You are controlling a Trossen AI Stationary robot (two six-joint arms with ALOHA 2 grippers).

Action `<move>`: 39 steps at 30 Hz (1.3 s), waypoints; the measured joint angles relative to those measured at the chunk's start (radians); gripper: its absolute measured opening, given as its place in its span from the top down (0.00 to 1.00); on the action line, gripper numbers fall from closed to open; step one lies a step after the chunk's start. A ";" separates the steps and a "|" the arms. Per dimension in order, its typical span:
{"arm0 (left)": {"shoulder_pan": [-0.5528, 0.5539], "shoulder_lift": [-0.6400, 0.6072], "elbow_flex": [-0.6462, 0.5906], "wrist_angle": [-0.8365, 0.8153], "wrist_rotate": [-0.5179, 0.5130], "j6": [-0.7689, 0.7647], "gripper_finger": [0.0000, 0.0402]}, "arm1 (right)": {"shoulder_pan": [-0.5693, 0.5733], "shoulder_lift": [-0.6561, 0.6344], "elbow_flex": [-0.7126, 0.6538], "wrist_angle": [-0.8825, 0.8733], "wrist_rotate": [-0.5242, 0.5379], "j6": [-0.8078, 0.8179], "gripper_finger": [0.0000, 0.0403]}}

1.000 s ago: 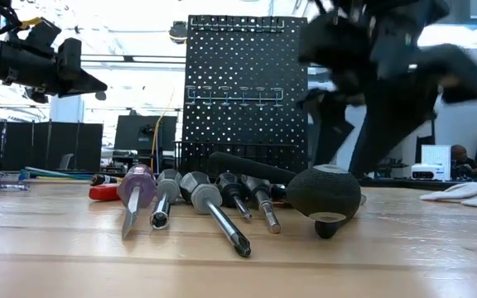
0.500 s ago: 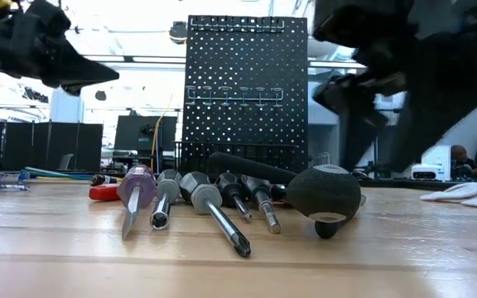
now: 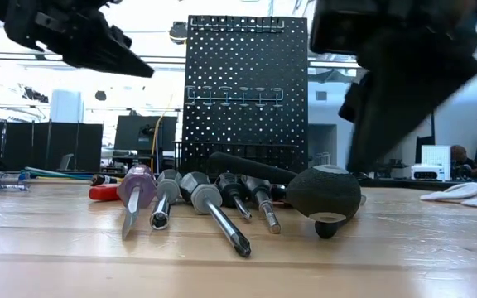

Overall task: Hang tools onto peg board
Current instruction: Put the ratchet wrench into the black wire basket on the pegboard

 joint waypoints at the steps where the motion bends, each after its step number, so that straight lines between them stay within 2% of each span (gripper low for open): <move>1: -0.016 0.041 0.021 0.000 -0.034 0.000 1.00 | -0.005 0.000 0.000 0.016 -0.026 0.007 0.73; 4: -0.056 0.141 0.063 0.001 -0.137 0.000 1.00 | -0.021 0.000 0.003 0.037 -0.127 -0.055 0.65; 8: -0.079 0.222 0.098 0.001 -0.208 -0.029 1.00 | -0.071 0.000 0.015 0.029 -0.213 -0.092 0.46; 11: -0.085 0.259 0.116 0.000 -0.234 -0.094 1.00 | -0.123 0.000 0.029 0.029 -0.291 0.110 0.34; 13: -0.088 0.276 0.127 0.003 -0.269 -0.133 1.00 | -0.147 -0.001 0.034 0.033 -0.323 0.271 0.29; 20: -0.115 0.291 0.131 -0.014 -0.401 -0.250 1.00 | -0.126 -0.001 0.034 0.024 -0.198 0.500 0.28; 22: -0.124 0.289 0.131 -0.016 -0.437 -0.262 1.00 | -0.117 -0.001 0.034 0.021 -0.127 0.541 0.28; 31: -0.118 0.288 0.131 0.002 -0.455 -0.212 1.00 | -0.079 -0.001 0.039 0.020 0.118 0.635 0.28; 34: -0.115 0.288 0.131 0.005 -0.455 -0.195 1.00 | -0.064 0.042 0.056 0.029 0.124 0.682 0.28; 36: -0.114 0.288 0.131 0.007 -0.456 -0.190 1.00 | -0.052 0.090 0.076 -0.010 0.089 0.698 0.28; 39: -0.111 0.288 0.131 0.011 -0.458 -0.190 1.00 | -0.041 0.160 0.153 -0.059 0.065 0.688 0.28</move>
